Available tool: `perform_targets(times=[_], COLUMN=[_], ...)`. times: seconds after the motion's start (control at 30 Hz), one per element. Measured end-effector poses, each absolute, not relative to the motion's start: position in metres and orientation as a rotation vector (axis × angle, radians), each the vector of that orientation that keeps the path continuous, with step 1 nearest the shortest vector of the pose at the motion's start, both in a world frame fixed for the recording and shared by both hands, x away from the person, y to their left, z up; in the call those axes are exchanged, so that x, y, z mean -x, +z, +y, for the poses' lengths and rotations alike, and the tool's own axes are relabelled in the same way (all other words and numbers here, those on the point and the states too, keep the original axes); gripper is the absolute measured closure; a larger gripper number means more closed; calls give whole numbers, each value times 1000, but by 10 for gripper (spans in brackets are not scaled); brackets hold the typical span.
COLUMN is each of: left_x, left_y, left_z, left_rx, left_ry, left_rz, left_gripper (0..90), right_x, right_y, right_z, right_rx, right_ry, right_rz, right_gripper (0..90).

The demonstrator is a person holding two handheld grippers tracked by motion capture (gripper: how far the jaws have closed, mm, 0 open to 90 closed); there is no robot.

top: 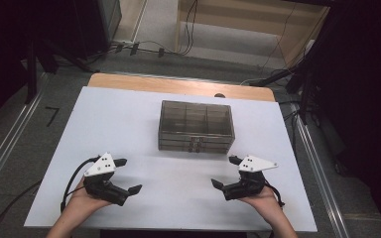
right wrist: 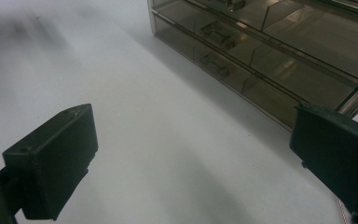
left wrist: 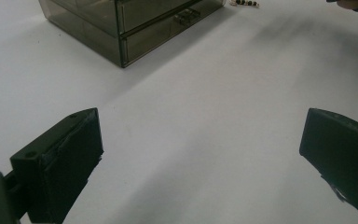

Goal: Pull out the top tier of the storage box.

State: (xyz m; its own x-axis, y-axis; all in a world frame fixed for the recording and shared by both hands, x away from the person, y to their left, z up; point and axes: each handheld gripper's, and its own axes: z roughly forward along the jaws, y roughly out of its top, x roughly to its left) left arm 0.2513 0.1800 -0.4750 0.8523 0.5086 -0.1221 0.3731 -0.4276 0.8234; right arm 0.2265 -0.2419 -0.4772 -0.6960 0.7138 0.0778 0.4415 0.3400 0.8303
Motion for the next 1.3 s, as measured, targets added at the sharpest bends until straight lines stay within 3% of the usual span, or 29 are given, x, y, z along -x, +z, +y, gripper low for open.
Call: perform_targets(times=[1.3], left_x=[-250], left_y=[-475], left_z=[181], left_rx=[-2062], left_ry=[190], left_rz=[646], left_gripper=[0], right_x=[-247], right_y=[-477], right_z=[-235], right_rx=[-1028], right_ry=[1317], right_rz=[2341], right_gripper=[0])
